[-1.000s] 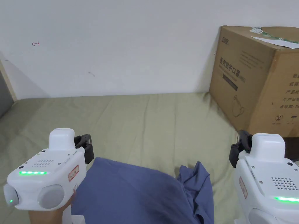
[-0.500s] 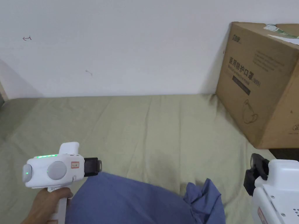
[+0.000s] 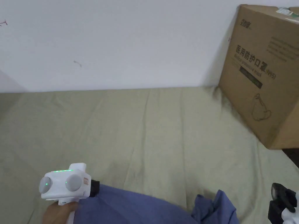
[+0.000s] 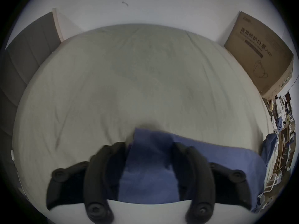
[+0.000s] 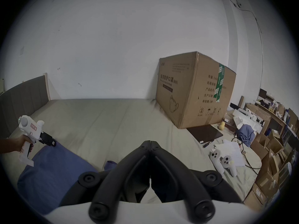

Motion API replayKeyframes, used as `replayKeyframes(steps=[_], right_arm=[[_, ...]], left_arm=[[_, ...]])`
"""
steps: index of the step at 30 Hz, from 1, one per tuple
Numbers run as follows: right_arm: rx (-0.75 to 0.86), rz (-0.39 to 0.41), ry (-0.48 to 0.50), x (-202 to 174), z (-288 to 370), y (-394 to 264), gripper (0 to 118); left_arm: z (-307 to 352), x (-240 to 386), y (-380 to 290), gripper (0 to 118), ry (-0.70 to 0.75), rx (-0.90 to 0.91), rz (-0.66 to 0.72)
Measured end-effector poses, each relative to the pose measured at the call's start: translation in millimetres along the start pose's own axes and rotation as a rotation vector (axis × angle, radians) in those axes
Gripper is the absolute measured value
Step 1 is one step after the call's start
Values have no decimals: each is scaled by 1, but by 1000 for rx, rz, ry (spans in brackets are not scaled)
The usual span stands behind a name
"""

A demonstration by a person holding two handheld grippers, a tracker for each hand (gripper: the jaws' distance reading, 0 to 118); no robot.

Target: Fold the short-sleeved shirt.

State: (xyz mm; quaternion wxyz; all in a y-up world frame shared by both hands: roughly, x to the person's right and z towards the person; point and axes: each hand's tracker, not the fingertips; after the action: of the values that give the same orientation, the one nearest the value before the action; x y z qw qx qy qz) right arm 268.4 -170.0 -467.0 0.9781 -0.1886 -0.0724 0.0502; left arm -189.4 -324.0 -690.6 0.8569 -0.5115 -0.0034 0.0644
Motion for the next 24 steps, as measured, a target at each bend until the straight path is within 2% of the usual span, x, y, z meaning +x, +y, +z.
replayKeyframes(steps=[2,3,4,5,7,10,12,13,14,15,20,21,23,24], right_arm=[[-33,-5,1,2,-2,-5,0],[-45,-8,5,3,-3,-8,0],[-62,-9,5,5,-5,-11,0],[-93,-7,8,6,-9,-13,0],[-150,-15,14,8,-18,-19,0],[-273,-45,76,11,-38,-33,17],[-374,-57,97,11,-55,-44,49],[-427,-64,121,10,-65,-50,72],[-473,-71,138,8,-74,-57,101],[-516,-83,146,6,-83,-65,110],[-666,-76,158,-13,-119,-100,106],[-692,-69,150,-18,-124,-106,97],[-720,-53,154,-25,-128,-116,46],[-726,-52,160,-28,-126,-120,44]], left_arm=[[8,6,-8,45,37,71,-24],[9,6,-9,45,33,84,-29],[13,6,-10,27,37,105,-50],[16,4,-11,3,18,105,-52],[31,-1,-12,3,-16,133,-23],[66,-6,-21,3,-91,220,17],[87,-6,-25,3,-105,233,8],[98,-7,-28,3,-95,242,-6],[108,-8,-30,3,-106,262,-17],[117,-6,-31,3,-106,271,-27],[146,0,-40,3,-104,288,-44],[148,0,-41,3,-104,286,-44],[142,-3,-42,3,-104,286,-43],[142,-4,-43,3,-107,285,-40]])
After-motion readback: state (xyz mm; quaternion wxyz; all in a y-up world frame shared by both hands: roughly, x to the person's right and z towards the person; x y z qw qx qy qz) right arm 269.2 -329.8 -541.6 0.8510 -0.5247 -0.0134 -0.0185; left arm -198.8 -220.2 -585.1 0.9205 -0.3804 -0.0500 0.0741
